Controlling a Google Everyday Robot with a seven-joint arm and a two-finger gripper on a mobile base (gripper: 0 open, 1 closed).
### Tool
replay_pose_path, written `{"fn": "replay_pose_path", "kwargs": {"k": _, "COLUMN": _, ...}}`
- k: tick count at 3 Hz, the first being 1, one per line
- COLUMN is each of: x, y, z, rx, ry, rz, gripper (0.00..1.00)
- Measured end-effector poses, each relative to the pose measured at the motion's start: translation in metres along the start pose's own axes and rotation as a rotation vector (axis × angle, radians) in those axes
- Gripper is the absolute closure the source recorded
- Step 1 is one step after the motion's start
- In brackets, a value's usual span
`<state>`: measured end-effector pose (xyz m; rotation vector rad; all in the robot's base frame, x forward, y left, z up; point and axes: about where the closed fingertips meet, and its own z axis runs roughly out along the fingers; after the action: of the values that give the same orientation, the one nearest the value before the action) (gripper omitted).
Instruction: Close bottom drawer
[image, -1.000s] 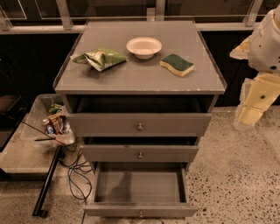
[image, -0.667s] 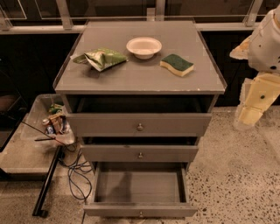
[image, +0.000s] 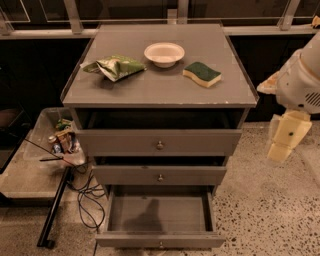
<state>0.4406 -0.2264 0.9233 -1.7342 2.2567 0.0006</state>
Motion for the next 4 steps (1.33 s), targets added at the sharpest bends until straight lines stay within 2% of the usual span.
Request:
{"fn": "replay_pose_path", "kwargs": {"k": 1, "x": 0.033, "y": 0.004, "z": 0.059, "rx": -0.086, "ry": -0.05, "rz": 0.028, "gripper": 0.1}}
{"fn": "replay_pose_path", "kwargs": {"k": 2, "x": 0.044, "y": 0.024, "z": 0.116, "rx": -0.143, "ry": -0.168, "rz": 0.053, "gripper": 0.29}}
{"fn": "replay_pose_path", "kwargs": {"k": 3, "x": 0.032, "y": 0.06, "z": 0.164, "rx": -0.183, "ry": -0.299, "rz": 0.085, "gripper": 0.52}}
{"fn": "replay_pose_path", "kwargs": {"k": 4, "x": 0.008, "y": 0.103, "z": 0.194, "rx": -0.247, "ry": -0.355, "rz": 0.071, "gripper": 0.75}}
